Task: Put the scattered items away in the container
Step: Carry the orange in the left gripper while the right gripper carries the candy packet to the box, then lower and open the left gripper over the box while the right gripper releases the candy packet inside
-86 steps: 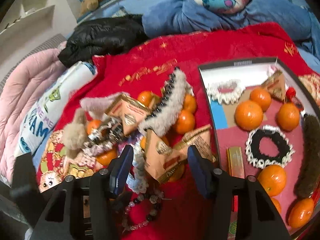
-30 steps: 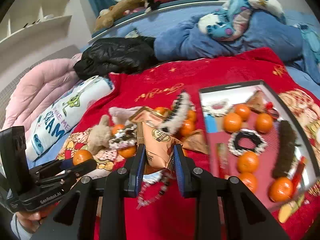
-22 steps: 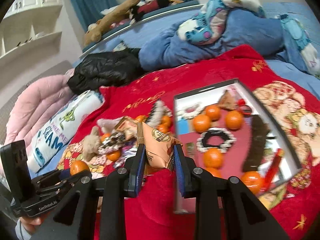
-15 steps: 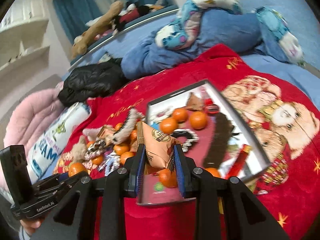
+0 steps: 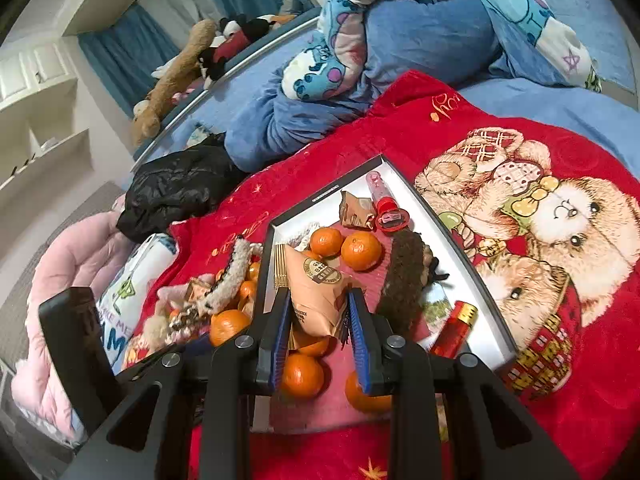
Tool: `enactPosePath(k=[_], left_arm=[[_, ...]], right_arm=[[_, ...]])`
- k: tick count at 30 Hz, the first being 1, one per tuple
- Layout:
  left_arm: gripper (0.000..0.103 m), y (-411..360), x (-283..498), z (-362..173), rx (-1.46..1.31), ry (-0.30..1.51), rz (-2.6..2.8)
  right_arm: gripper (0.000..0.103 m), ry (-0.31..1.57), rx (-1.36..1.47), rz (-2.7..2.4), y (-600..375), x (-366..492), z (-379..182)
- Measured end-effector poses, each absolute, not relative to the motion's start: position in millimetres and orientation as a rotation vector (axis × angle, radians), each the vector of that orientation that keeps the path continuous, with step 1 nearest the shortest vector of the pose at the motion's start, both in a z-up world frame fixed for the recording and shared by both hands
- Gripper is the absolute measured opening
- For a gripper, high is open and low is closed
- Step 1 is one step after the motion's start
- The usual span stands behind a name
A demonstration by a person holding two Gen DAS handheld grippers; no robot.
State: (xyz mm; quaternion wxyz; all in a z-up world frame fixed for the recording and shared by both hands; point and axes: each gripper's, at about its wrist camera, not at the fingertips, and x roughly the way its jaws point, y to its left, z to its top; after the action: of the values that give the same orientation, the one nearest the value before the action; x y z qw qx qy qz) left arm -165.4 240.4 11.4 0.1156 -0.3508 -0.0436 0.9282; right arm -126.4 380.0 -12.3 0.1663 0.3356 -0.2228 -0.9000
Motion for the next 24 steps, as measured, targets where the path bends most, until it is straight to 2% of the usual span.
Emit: enactPosePath(k=[11,18,20,24], left_arm=[[0.039,254.3,-214.1,-8.8,-1.091,-0.082,2.677],[0.039,266.5,-238.9,-18.7,-1.198,-0.062,2.564],[0.039,269.6,-242.5,-21.3,-1.213,-0.009,2.581],[0.039,268.6,-247.0,-25.1,-1.236,-0.038,2.544]], right_arm=[[0.026,-0.644,1.079,-2.559,367.8,-162.6,-30.6],[0.026,-0.739,1.169,-2.507,377.2,-184.1,-47.8],[0.026,-0.703,1.186,-2.521,373.9,-188.4,-48.1],[0.026,-0.620,1.194,-2.569,366.8,-192.1,-47.2]])
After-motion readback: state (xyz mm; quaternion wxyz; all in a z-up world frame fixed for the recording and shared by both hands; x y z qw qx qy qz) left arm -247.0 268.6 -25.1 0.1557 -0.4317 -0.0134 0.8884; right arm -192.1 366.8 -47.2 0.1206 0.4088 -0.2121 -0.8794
